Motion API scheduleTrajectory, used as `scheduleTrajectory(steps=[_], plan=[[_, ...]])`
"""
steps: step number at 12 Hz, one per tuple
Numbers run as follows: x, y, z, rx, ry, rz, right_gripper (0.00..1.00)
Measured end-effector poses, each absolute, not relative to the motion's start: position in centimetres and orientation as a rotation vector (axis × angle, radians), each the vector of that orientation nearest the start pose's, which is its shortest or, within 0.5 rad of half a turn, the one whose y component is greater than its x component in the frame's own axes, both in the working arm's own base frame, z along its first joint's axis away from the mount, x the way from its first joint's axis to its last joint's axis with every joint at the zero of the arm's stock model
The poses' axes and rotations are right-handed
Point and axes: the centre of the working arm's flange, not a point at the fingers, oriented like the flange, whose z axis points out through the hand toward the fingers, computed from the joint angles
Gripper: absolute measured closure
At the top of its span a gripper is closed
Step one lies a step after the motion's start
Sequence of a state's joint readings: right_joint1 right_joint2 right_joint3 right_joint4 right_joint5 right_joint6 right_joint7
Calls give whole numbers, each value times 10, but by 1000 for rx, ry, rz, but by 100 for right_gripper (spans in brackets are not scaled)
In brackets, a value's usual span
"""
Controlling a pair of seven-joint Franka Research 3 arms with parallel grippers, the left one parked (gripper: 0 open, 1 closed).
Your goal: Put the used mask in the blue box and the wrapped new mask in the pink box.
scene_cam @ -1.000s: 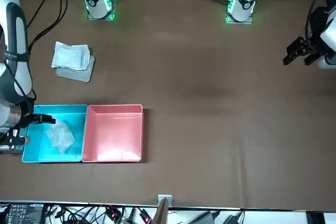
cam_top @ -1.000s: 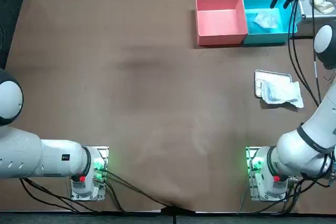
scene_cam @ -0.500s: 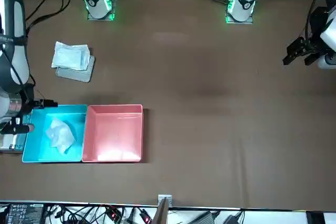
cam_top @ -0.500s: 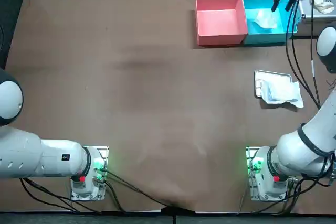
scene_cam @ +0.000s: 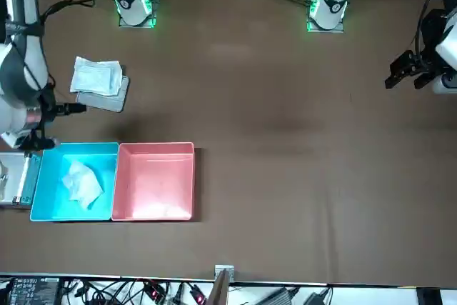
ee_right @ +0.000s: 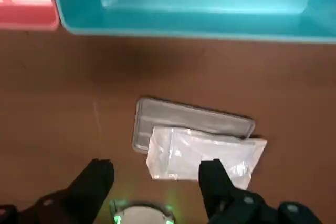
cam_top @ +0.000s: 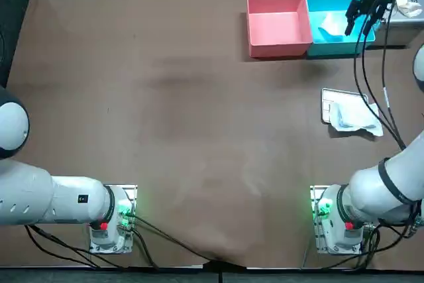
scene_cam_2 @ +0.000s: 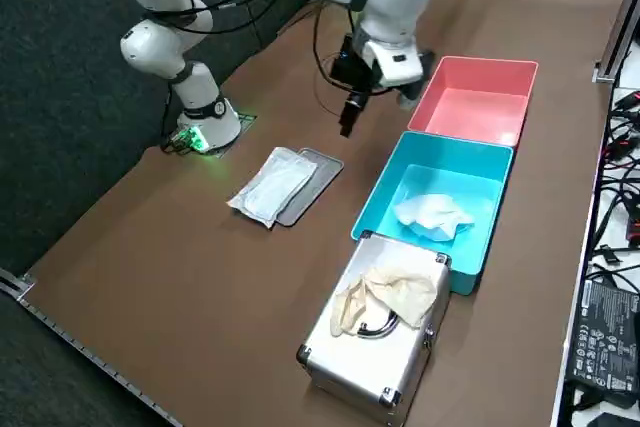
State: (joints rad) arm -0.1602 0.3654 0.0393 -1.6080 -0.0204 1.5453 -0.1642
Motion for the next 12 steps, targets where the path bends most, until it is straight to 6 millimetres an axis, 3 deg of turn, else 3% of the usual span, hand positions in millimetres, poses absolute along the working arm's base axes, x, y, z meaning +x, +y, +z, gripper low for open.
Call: scheduleTrajectory(steps=[3,6,8,12], plan=[[565,-49,381,-3081,-149,793,0],[527,0,363,-3159,-128,915,0],[494,20,341,-3202,-131,876,1],[453,16,309,-3224,-86,803,1]])
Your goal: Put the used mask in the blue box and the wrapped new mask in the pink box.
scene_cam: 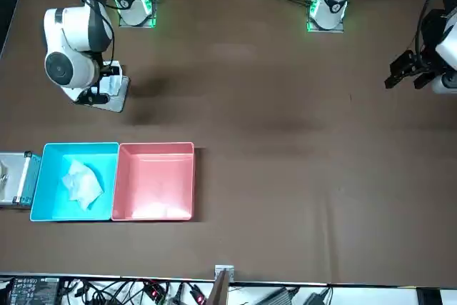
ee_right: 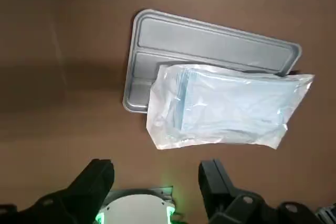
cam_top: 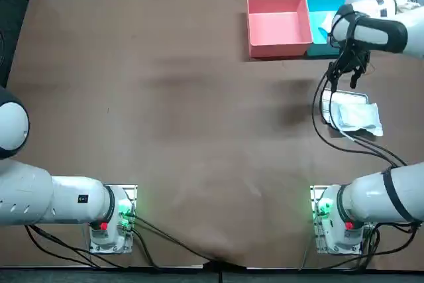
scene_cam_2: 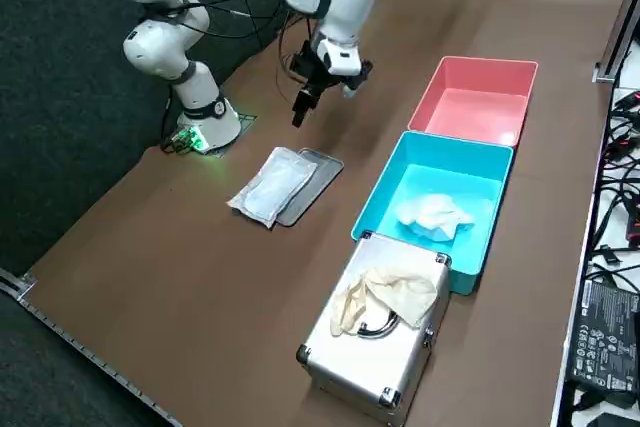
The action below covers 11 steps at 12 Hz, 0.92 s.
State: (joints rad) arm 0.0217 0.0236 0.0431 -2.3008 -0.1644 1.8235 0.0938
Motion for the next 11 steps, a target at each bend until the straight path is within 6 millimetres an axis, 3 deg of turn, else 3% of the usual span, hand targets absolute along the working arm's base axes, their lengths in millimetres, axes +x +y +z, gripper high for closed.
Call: scheduleTrajectory(steps=[6,11], plan=[[415,15,271,-3248,-105,691,1],[394,-9,244,-3283,-111,596,1]])
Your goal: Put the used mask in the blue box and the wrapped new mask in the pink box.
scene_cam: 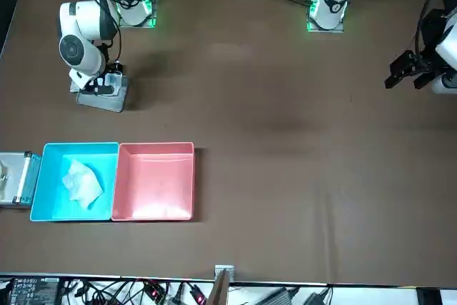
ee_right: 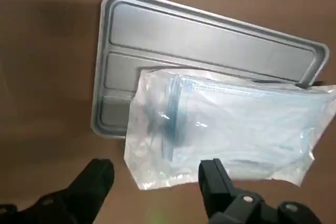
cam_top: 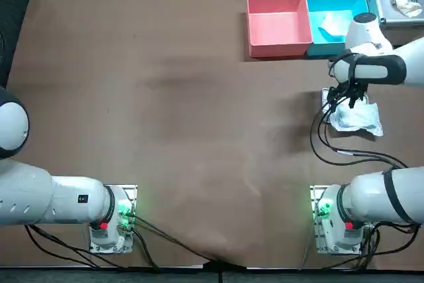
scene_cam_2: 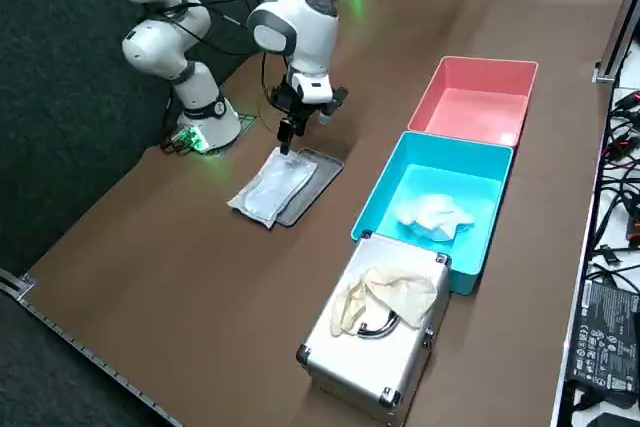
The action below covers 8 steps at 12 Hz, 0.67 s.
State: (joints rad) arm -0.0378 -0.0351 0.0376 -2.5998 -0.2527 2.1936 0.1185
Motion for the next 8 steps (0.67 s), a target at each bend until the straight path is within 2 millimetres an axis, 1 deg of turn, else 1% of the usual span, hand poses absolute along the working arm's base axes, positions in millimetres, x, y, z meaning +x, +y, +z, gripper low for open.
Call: scheduleTrajectory(steps=[3,4,8], plan=[[385,-10,230,-3275,-112,550,1],[382,-11,221,-3268,-110,543,1],[380,-23,209,-3261,-78,561,1]])
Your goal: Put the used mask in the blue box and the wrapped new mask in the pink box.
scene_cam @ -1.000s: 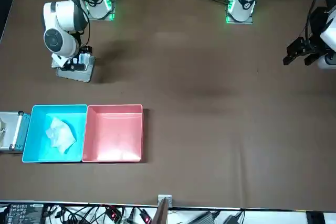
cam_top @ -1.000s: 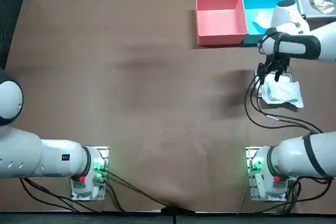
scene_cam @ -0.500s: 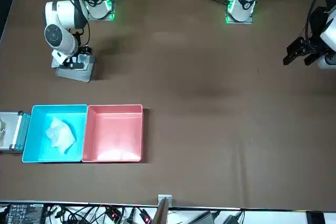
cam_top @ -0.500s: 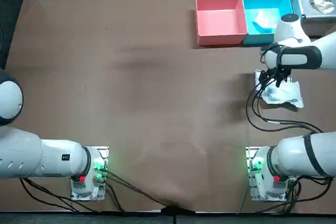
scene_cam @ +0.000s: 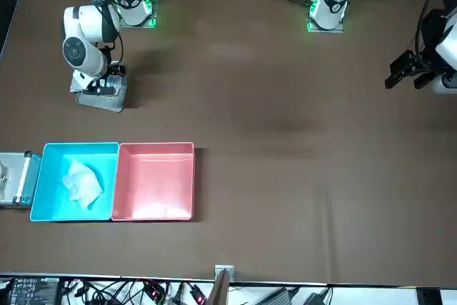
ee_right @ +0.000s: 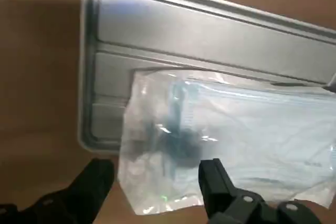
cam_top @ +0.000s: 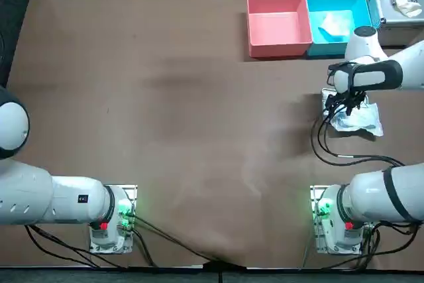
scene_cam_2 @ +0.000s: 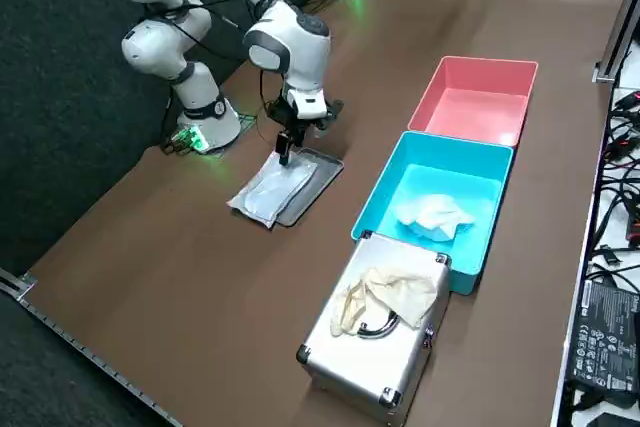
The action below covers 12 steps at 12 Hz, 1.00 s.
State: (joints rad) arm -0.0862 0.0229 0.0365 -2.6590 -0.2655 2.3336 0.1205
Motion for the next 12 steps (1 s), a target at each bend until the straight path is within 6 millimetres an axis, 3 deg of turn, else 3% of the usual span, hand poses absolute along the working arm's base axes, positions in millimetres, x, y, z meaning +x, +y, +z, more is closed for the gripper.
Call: scheduleTrajectory(steps=[4,6,7,8,12], plan=[[378,-36,205,-3275,-85,582,1],[377,-37,202,-3274,-85,592,17],[377,-38,201,-3273,-85,596,17],[377,-38,201,-3273,-85,598,23],[378,-40,204,-3277,-87,624,75]])
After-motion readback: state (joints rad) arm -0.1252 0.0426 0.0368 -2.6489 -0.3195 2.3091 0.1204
